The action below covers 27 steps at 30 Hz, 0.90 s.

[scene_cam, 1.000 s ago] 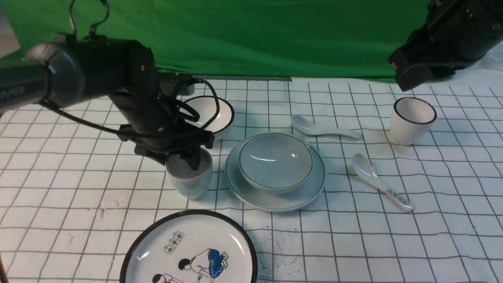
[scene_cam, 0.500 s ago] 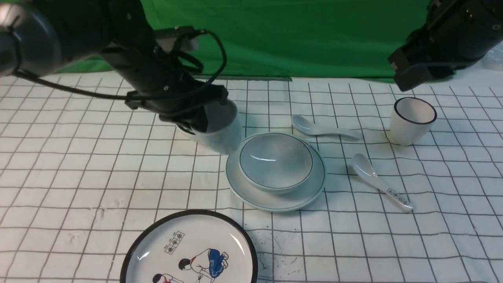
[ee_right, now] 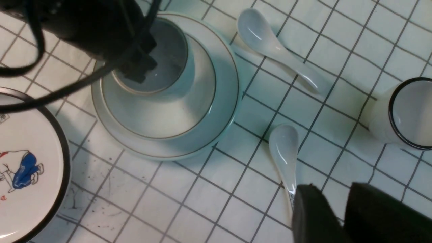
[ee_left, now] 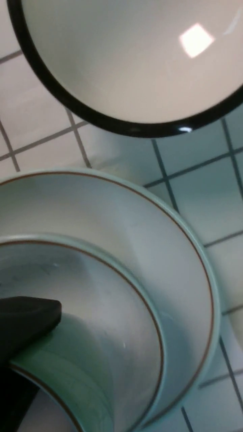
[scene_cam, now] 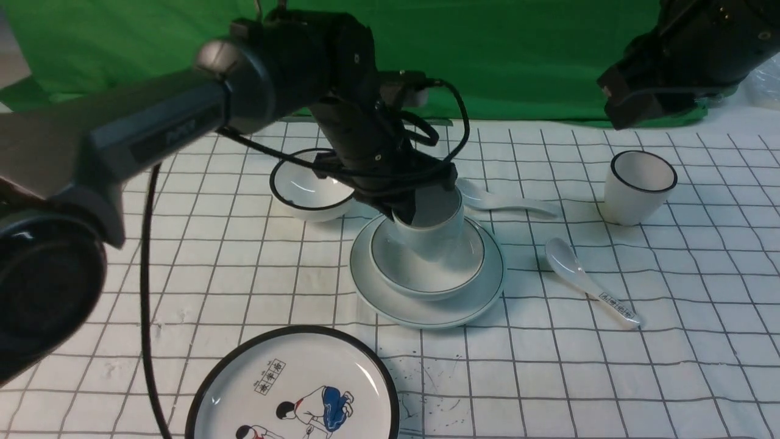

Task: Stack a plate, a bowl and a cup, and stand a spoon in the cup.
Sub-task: Use the left arm to put the blue teacup into the blue rice bowl in the middle, then use the right arm to grab a blue soup spoon

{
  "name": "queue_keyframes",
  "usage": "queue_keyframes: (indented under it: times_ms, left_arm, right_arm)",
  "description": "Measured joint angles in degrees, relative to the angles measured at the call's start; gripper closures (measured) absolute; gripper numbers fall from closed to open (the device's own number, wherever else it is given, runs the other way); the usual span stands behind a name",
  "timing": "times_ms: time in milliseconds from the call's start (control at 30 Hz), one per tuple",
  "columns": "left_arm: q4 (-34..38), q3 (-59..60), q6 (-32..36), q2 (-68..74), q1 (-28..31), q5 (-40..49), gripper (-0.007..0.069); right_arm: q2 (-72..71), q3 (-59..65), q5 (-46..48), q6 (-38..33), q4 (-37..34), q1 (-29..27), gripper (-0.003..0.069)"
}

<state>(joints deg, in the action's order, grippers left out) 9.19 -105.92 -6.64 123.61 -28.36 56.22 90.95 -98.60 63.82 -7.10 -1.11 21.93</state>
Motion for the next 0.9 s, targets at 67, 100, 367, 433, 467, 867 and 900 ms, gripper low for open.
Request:
queue_keyframes:
  times_ms: [67, 100, 367, 433, 467, 867, 900]
  left_arm:
    - [-0.6, 0.0, -0.3, 0.9, 0.0, 0.3, 0.058]
    - [-0.6, 0.0, -0.4, 0.9, 0.0, 0.3, 0.0579]
    - [-0.6, -0.5, 0.3, 0.9, 0.0, 0.0, 0.0456]
    - [-0.6, -0.5, 0.3, 0.9, 0.0, -0.2, 0.0382]
    - [-0.6, -0.5, 0.3, 0.9, 0.0, -0.3, 0.0316]
    - [-2.8, -11.0, 0.3, -4.6, 0.0, 11.0, 0.0246]
    - [-2.8, -12.0, 0.3, -5.7, 0.0, 11.9, 0.0274]
  right_arm:
    - [0.0, 0.0, -0.2, 0.0, 0.0, 0.0, 0.0452]
    - [0.1, 0.0, -0.3, 0.0, 0.0, 0.0, 0.044]
    - [3.9, 0.0, -3.9, -2.8, 0.4, 0.0, 0.0232]
    - [5.6, 0.0, -6.0, -4.5, 1.1, 0.0, 0.0165]
    - [7.2, 0.0, -7.9, -5.4, 1.1, -0.1, 0.0129]
    - [25.0, -3.6, -17.8, -14.0, 0.2, -5.5, 0.0092]
    - [26.8, -4.7, -17.8, -16.1, -0.5, -5.5, 0.0092]
